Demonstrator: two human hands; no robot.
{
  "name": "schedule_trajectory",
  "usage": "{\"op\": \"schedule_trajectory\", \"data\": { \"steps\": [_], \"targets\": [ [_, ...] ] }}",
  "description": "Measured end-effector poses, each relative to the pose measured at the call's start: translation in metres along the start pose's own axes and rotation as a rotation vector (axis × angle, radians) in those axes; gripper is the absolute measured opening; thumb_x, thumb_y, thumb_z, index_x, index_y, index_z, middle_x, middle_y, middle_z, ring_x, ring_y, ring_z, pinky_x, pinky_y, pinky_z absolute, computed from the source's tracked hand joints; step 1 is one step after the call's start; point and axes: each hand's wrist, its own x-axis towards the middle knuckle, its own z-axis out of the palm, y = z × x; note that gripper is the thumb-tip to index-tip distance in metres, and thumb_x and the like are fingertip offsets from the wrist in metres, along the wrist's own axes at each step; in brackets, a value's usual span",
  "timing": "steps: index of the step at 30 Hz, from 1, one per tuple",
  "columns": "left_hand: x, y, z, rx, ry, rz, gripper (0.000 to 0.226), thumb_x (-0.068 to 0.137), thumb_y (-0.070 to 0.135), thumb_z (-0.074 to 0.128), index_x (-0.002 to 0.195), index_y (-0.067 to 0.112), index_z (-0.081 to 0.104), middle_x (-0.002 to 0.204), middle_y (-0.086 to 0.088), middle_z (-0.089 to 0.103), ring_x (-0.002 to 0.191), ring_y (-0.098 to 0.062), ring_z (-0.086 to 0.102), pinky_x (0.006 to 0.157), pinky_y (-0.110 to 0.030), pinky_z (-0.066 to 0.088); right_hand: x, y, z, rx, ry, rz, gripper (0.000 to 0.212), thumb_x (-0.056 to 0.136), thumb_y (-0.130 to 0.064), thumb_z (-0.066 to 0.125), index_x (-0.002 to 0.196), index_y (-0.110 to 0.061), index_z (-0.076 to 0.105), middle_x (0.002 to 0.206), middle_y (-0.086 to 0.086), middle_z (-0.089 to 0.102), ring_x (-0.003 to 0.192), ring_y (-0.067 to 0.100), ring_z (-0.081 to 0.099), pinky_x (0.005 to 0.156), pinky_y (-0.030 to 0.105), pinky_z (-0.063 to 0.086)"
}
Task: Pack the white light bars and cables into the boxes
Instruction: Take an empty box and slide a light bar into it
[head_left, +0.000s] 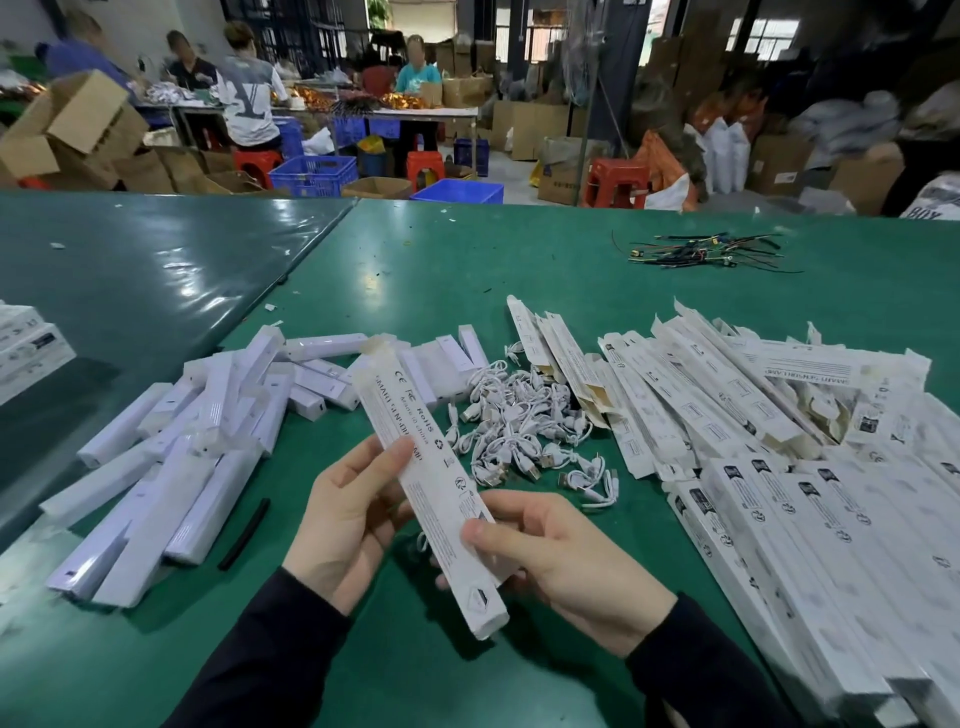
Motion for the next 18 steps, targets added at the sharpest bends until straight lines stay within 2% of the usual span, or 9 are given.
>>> {"op": "schedule_trajectory", "data": {
  "steps": [3,5,6,8,10,12,13,15,18],
  "targets": [
    [-0.0016,0.003,-0.0013,-0.017,-0.064,-0.032,0.041,0.075,0.028,0.06,0.109,0.006,0.066,0.101,-0.011,0.075,0.081,-0.018,0.07,0.075,-0.035,0.058,-0.0007,-0.0021,0.0,0.063,-0.047,0.02,0.026,0.099,-0.011,0.051,0.122,-0.011,0.063,0.11,0.011,0.073,0.089,0.023,0.072,0.075,0.027,0.056],
    [-0.0037,0.0048,-0.0019,0.016,-0.095,-0.053,0.051,0.077,0.04,0.058,0.117,0.008,0.065,0.116,-0.014,0.07,0.095,-0.022,0.065,0.086,-0.043,0.047,-0.0006,-0.0014,0.0002,0.12,-0.085,0.046,0.025,0.099,-0.012,0.052,0.121,-0.011,0.063,0.107,0.012,0.073,0.088,0.023,0.072,0.075,0.029,0.057],
    [-0.0045,0.006,-0.0014,0.017,-0.108,-0.067,0.055,0.075,0.046,0.063,0.116,0.01,0.067,0.12,-0.015,0.069,0.098,-0.024,0.063,0.087,-0.044,0.043,-0.0005,-0.0012,0.0003,0.14,-0.102,0.056,0.024,0.098,-0.013,0.053,0.12,-0.011,0.064,0.105,0.012,0.073,0.088,0.023,0.072,0.075,0.03,0.057],
    [-0.0034,0.007,-0.0015,0.003,-0.146,-0.088,0.068,0.054,0.059,0.085,0.108,0.019,0.075,0.12,-0.011,0.069,0.099,-0.021,0.065,0.082,-0.038,0.049,-0.0007,-0.0019,0.0015,0.146,-0.124,0.069,0.025,0.096,-0.019,0.056,0.119,-0.012,0.065,0.102,0.011,0.074,0.087,0.022,0.073,0.078,0.031,0.056],
    [-0.0026,0.0069,-0.002,-0.029,-0.167,-0.073,0.074,0.034,0.061,0.092,0.099,0.027,0.079,0.115,-0.006,0.072,0.101,-0.017,0.069,0.073,-0.03,0.056,-0.0005,-0.0022,0.0022,0.125,-0.15,0.081,0.031,0.093,-0.023,0.055,0.12,-0.01,0.064,0.099,0.01,0.073,0.086,0.021,0.072,0.081,0.032,0.054],
    [-0.0023,0.0064,-0.0019,-0.064,-0.134,-0.059,0.065,0.037,0.055,0.094,0.093,0.026,0.08,0.107,-0.004,0.074,0.096,-0.015,0.072,0.069,-0.028,0.059,-0.0005,-0.002,0.0025,0.105,-0.169,0.086,0.035,0.093,-0.025,0.054,0.122,-0.008,0.063,0.1,0.01,0.073,0.086,0.023,0.071,0.082,0.035,0.052],
    [-0.0021,0.0062,-0.0014,-0.086,-0.104,-0.057,0.051,0.047,0.049,0.091,0.089,0.024,0.081,0.1,-0.004,0.075,0.088,-0.014,0.073,0.067,-0.028,0.059,-0.0007,-0.0019,0.0032,0.107,-0.175,0.085,0.035,0.094,-0.025,0.054,0.122,-0.006,0.063,0.102,0.012,0.072,0.087,0.024,0.071,0.081,0.035,0.053],
    [-0.0018,0.0056,-0.0008,-0.138,-0.04,-0.046,0.025,0.066,0.034,0.074,0.083,0.017,0.08,0.083,-0.003,0.074,0.07,-0.011,0.072,0.056,-0.023,0.059,-0.0005,-0.0013,0.0054,0.134,-0.175,0.089,0.037,0.097,-0.027,0.052,0.123,-0.002,0.061,0.106,0.017,0.071,0.09,0.028,0.069,0.079,0.036,0.056],
    [-0.0007,0.0027,-0.0007,-0.079,0.012,-0.003,0.016,0.072,0.02,0.065,0.079,0.013,0.077,0.07,-0.001,0.07,0.056,-0.008,0.065,0.047,-0.019,0.053,-0.0002,-0.0006,0.0098,0.115,-0.158,0.093,0.041,0.097,-0.036,0.049,0.123,-0.005,0.059,0.108,0.019,0.071,0.089,0.03,0.069,0.077,0.037,0.057]
  ]
}}
